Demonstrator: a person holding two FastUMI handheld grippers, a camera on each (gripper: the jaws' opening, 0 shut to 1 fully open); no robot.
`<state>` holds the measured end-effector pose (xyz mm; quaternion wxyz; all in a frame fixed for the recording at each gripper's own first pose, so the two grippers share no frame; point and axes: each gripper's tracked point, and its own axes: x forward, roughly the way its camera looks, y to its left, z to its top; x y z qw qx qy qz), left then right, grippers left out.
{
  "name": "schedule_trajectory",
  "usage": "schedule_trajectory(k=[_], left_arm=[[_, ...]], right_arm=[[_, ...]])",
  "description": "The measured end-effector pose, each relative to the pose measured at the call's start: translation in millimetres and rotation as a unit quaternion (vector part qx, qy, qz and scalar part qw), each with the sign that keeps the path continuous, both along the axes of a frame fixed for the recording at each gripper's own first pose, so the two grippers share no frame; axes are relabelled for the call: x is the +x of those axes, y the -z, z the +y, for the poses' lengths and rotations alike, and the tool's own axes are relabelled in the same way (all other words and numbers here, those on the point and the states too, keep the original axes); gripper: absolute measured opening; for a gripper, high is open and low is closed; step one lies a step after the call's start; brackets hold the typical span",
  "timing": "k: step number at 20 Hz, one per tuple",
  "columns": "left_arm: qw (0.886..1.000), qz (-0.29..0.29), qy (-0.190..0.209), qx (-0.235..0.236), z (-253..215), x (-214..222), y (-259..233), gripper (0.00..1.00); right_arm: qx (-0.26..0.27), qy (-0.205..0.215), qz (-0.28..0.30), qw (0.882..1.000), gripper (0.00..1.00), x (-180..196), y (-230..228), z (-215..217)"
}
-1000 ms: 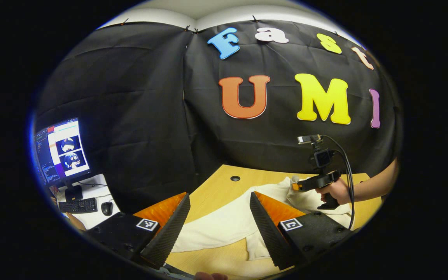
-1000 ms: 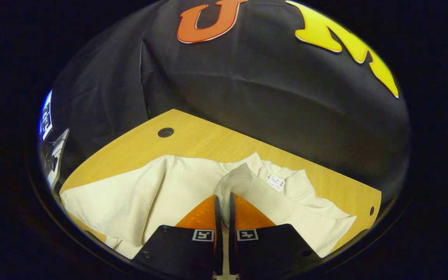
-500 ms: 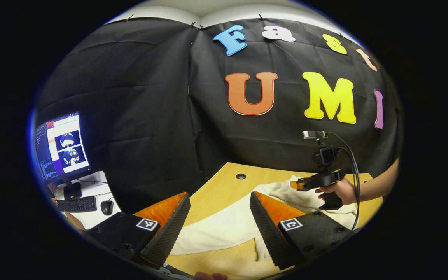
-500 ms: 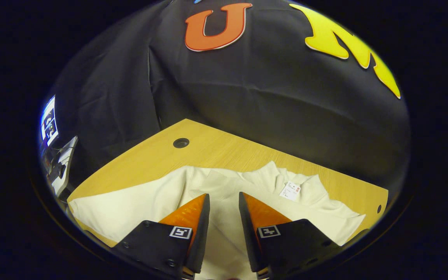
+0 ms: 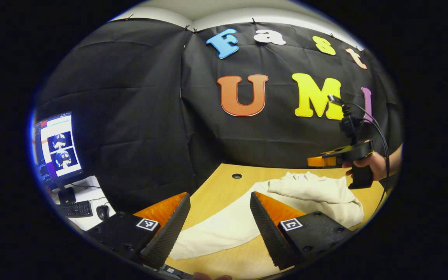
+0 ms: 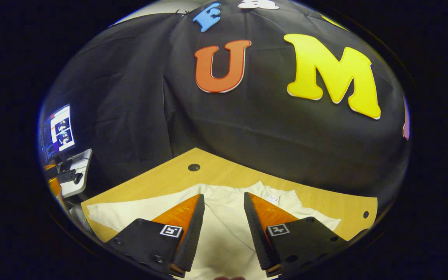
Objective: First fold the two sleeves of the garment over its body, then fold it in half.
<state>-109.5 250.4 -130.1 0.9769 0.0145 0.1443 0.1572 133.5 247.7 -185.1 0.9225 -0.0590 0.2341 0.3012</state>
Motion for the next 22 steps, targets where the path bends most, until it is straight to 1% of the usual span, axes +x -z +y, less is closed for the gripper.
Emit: schedule_trajectory(k=[2, 4, 6, 7, 9, 11, 13, 14, 16, 17, 18, 20, 22], left_arm=[[1.000, 0.010, 0.016, -0.005, 7, -10, 14, 0.98], [0.999, 0.040, 0.019, -0.020, 21, -23, 41, 0.98], [0.997, 0.072, 0.018, -0.026, 38, -42, 64, 0.98], [0.996, 0.085, 0.022, -0.028, 45, -50, 74, 0.98], [0.993, 0.107, 0.031, -0.029, 63, -62, 96, 0.98], [0.990, 0.130, 0.027, -0.038, 84, -72, 121, 0.98], [0.987, 0.149, 0.032, -0.053, 95, -75, 145, 0.98], [0.985, 0.158, 0.038, -0.061, 99, -74, 158, 0.98], [0.981, 0.172, 0.053, -0.074, 100, -73, 176, 0.99], [0.979, 0.177, 0.062, -0.078, 100, -70, 185, 0.98], [0.977, 0.183, 0.071, -0.082, 99, -68, 191, 0.99], [0.973, 0.199, 0.080, -0.082, 102, -66, 206, 0.98], [0.968, 0.227, 0.076, -0.077, 110, -71, 226, 0.98]], right_arm=[[0.016, -0.007, -0.007, 1.000, 0.64, -23, -21, -10], [0.020, -0.010, -0.007, 1.000, 0.65, -44, -33, -23], [0.027, -0.010, 0.007, 1.000, 0.65, -62, -38, -36], [0.035, -0.008, 0.019, 0.999, 0.64, -71, -39, -42], [0.036, -0.004, 0.036, 0.999, 0.64, -87, -39, -55], [0.023, 0.000, 0.031, 0.999, 0.65, -95, -38, -70], [0.008, 0.005, 0.026, 1.000, 0.65, -99, -35, -83], [-0.012, 0.015, 0.025, 1.000, 0.65, -99, -27, -95], [-0.025, 0.036, 0.039, 0.998, 0.63, -104, -17, -115], [-0.033, 0.047, 0.048, 0.997, 0.65, -107, -13, -125], [-0.040, 0.055, 0.054, 0.996, 0.63, -108, -8, -133], [-0.047, 0.067, 0.056, 0.995, 0.65, -109, -9, -141], [-0.050, 0.070, 0.053, 0.995, 0.63, -110, -11, -142]])
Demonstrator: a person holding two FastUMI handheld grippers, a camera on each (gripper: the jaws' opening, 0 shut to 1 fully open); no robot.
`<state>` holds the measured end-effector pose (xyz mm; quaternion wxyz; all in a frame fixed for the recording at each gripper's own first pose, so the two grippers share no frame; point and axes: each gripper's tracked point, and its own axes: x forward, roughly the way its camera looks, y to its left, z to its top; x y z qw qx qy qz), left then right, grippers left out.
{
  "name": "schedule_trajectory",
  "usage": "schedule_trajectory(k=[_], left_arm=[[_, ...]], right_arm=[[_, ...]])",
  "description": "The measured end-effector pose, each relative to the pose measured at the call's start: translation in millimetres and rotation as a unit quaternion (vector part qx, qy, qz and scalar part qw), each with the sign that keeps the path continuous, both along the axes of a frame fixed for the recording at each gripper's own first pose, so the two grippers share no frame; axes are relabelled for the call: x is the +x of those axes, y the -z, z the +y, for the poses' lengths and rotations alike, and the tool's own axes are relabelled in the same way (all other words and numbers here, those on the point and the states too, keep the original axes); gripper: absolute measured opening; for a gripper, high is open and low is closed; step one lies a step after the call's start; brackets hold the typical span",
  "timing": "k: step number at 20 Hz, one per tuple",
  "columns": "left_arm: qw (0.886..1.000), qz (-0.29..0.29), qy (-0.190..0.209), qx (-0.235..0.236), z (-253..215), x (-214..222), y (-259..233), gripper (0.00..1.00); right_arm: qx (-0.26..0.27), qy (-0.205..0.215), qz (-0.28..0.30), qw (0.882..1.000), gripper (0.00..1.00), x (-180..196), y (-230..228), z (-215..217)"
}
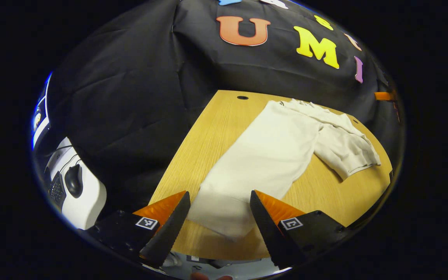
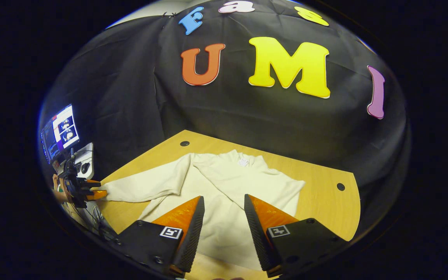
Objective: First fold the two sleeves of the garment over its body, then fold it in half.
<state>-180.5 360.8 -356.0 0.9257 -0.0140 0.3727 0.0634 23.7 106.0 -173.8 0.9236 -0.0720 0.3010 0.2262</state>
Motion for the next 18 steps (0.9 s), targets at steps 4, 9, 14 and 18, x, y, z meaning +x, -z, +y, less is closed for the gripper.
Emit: schedule_trajectory(k=[4, 9, 14, 18], left_arm=[[1.000, -0.008, 0.001, -0.011, -1, -3, 2, 0.96], [1.000, -0.006, -0.016, -0.016, -5, -5, 2, 0.69], [0.999, 0.006, -0.034, -0.040, -8, -2, 1, 0.19], [0.994, 0.010, -0.041, -0.097, -26, -2, -3, 0.07]], right_arm=[[0.011, 0.006, 0.002, 1.000, 0.63, -4, -3, 8], [0.022, 0.010, 0.012, 1.000, 0.65, -8, -4, 14], [0.026, 0.008, 0.014, 1.000, 0.63, -9, -5, 15], [0.034, 0.011, 0.017, 0.999, 0.63, -12, -6, 9]])
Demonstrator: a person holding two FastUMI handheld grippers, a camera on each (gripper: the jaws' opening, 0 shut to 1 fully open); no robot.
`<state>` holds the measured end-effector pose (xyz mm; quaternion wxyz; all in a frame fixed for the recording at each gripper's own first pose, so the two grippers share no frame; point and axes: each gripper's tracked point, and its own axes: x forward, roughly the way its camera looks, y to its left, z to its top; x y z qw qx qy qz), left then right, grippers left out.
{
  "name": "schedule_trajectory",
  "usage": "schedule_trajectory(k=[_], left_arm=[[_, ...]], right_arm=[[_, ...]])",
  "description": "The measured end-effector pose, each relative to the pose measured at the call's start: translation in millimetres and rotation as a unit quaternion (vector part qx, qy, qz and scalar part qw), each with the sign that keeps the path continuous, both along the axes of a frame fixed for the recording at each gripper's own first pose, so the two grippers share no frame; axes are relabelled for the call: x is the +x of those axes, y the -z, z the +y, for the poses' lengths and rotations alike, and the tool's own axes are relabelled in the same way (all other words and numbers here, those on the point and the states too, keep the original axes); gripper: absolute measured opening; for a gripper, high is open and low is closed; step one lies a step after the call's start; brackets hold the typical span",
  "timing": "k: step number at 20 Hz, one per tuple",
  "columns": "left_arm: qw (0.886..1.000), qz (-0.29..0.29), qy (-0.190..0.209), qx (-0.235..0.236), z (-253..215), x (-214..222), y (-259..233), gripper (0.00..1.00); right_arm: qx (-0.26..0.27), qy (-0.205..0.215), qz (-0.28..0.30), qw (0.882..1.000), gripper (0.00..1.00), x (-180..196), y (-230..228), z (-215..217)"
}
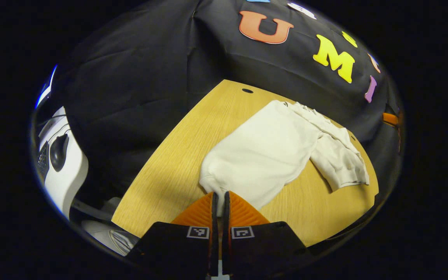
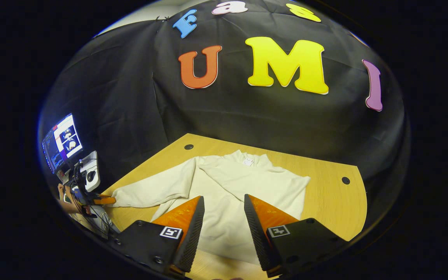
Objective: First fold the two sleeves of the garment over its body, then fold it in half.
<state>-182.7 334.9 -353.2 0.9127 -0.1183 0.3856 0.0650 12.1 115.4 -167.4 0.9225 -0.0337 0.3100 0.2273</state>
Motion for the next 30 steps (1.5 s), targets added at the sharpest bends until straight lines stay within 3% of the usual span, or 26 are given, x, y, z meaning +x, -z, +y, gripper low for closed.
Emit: schedule_trajectory(k=[3, 10, 13, 18, 30], left_arm=[[1.000, 0.007, 0.007, 0.019, -6, 2, -7, 0.05], [0.998, -0.038, 0.038, 0.040, -41, 32, -67, 0.05], [0.997, -0.055, 0.053, 0.031, -61, 50, -90, 0.05], [0.991, -0.099, 0.082, 0.022, -96, 97, -136, 0.05], [0.964, -0.188, 0.185, -0.011, -199, 219, -235, 0.05]], right_arm=[[0.002, 0.001, 0.000, 1.000, 0.63, -3, -2, -9], [0.031, 0.017, 0.007, 0.999, 0.65, -2, -5, -30], [0.037, 0.024, -0.006, 0.999, 0.63, -3, -12, -44], [0.076, 0.017, 0.006, 0.997, 0.70, -20, -26, -61], [0.099, 0.136, -0.040, 0.985, 0.71, -27, -52, -172]])
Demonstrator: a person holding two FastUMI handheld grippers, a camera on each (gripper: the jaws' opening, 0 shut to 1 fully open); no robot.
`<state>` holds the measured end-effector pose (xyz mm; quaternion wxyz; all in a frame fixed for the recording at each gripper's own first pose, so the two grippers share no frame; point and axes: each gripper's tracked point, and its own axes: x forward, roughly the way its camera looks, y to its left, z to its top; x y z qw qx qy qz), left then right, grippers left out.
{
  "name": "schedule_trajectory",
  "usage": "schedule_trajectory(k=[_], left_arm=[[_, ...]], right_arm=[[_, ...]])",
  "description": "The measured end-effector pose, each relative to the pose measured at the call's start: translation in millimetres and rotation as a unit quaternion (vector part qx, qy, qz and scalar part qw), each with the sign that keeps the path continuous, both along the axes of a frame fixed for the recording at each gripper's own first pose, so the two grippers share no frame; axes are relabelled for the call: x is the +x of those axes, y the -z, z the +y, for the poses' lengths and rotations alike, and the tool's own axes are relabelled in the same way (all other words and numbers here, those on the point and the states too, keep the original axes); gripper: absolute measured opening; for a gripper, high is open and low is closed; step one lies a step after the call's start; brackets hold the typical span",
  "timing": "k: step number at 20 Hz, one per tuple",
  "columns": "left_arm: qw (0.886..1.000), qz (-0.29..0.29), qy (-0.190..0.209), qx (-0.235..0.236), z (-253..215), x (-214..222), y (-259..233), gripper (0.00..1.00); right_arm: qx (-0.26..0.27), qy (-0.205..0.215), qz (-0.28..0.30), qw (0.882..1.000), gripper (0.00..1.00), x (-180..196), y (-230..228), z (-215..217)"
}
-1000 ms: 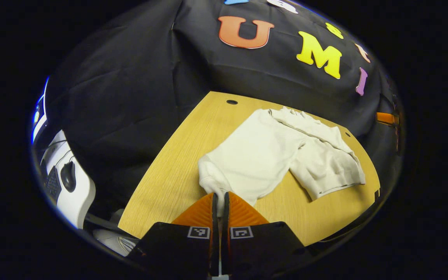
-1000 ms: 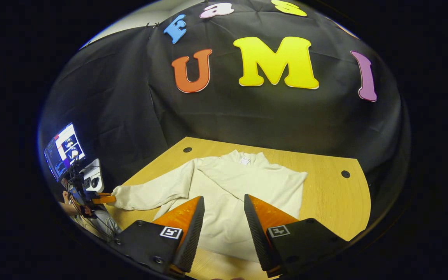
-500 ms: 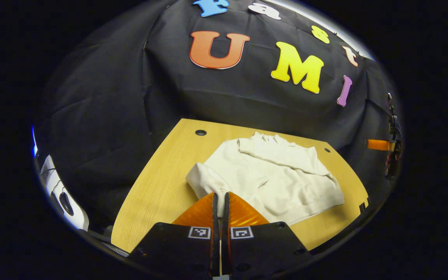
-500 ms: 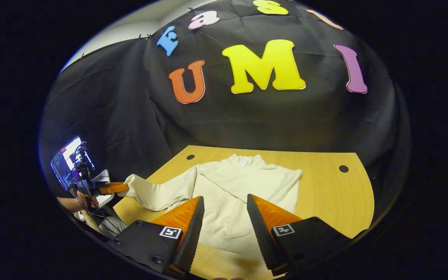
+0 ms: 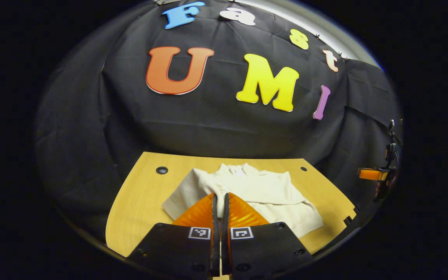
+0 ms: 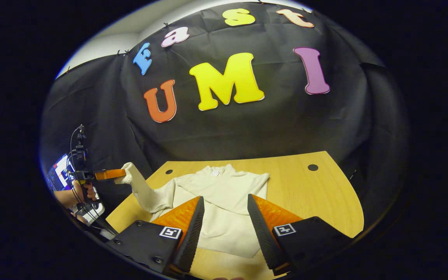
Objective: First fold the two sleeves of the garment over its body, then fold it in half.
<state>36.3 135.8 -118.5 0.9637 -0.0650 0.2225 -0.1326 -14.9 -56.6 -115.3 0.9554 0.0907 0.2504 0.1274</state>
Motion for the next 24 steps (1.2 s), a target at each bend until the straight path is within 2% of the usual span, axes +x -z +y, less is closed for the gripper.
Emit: schedule_trajectory(k=[7, 14, 20, 24], left_arm=[[0.994, -0.020, 0.103, -0.018, -106, 57, -23, 0.05], [0.979, -0.013, 0.204, -0.021, -221, 98, -10, 0.05], [0.970, 0.044, 0.236, -0.024, -280, 128, 62, 0.05], [0.969, 0.101, 0.223, -0.012, -308, 149, 127, 0.05]], right_arm=[[0.007, 0.090, -0.015, 0.996, 0.71, -15, -14, -72], [0.005, 0.154, -0.010, 0.988, 0.71, -39, -15, -120], [-0.026, 0.202, 0.021, 0.979, 0.71, -69, -4, -158], [-0.045, 0.223, 0.049, 0.973, 0.71, -83, 7, -172]])
